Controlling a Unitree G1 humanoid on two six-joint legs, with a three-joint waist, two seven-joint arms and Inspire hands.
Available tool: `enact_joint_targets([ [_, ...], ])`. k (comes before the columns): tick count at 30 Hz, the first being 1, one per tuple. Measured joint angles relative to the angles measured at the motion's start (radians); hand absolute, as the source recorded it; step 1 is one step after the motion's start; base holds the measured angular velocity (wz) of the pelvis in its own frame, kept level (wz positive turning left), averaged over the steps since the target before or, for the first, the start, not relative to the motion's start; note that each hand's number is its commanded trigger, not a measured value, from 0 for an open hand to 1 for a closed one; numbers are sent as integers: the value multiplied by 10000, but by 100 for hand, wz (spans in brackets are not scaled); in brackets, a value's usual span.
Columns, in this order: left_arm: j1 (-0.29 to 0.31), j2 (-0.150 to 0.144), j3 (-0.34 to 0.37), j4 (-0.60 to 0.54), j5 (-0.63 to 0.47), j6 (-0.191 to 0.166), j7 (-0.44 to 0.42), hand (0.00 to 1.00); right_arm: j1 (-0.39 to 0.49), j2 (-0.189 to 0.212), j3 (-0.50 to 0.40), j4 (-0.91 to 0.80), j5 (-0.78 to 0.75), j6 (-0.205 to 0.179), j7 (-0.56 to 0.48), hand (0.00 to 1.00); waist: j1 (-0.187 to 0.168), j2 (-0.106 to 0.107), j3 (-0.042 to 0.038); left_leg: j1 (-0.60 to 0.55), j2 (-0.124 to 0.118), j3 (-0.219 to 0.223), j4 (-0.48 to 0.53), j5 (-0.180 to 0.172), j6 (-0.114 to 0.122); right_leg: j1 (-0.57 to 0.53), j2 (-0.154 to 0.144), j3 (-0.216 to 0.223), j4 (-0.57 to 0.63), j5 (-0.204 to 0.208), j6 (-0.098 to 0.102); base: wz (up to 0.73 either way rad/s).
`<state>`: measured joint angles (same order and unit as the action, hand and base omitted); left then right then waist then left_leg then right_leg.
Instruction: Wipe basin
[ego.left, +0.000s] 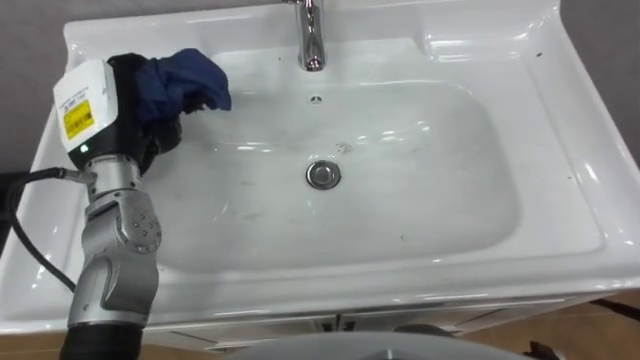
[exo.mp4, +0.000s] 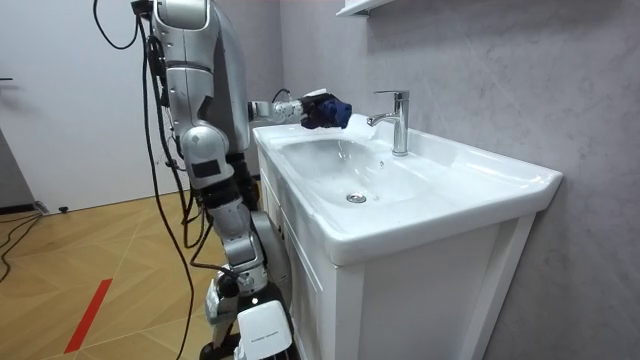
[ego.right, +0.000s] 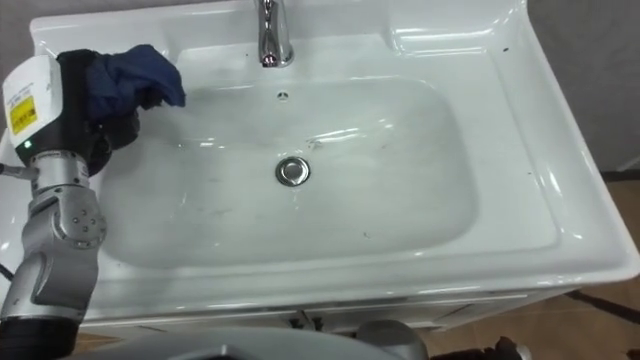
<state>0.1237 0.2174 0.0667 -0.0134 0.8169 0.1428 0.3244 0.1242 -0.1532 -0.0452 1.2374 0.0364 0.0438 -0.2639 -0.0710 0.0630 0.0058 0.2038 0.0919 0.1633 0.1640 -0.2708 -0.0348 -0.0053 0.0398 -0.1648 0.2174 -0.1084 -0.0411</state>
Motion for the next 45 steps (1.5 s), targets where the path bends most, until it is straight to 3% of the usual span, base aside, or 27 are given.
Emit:
enact_joint_targets([
  [12, 119, 0, 288, 1, -4, 1, 235, 100, 339, 0, -195, -31, 86, 3, 171, 0, 260, 240, -26, 100, -5, 5, 0, 1, 1, 77, -15, 5, 38, -26, 13, 0],
  [22, 877, 4, 494, 327, -217, -24, 813, 100, 522, -35, -374, -492, 6, 8, 179, 0, 279, 214, -21, 97, -33, 12, -4, 2, 2, -21, -17, 70, 208, -123, 19, -1],
  [28, 874, 3, 504, 1790, -324, -70, 896, 100, 533, -54, -375, -777, 4, 7, 379, 0, 285, 184, -32, 105, -24, 21, -3, 2, 2, -34, 14, 121, 219, -130, 7, -2],
  [45, 867, 5, 532, 2015, -405, -119, 981, 100, 550, -55, -377, -799, 11, 15, 488, 0, 249, 303, -51, 121, -24, 38, -6, 2, 2, -26, 15, 135, 225, -131, 8, 0],
])
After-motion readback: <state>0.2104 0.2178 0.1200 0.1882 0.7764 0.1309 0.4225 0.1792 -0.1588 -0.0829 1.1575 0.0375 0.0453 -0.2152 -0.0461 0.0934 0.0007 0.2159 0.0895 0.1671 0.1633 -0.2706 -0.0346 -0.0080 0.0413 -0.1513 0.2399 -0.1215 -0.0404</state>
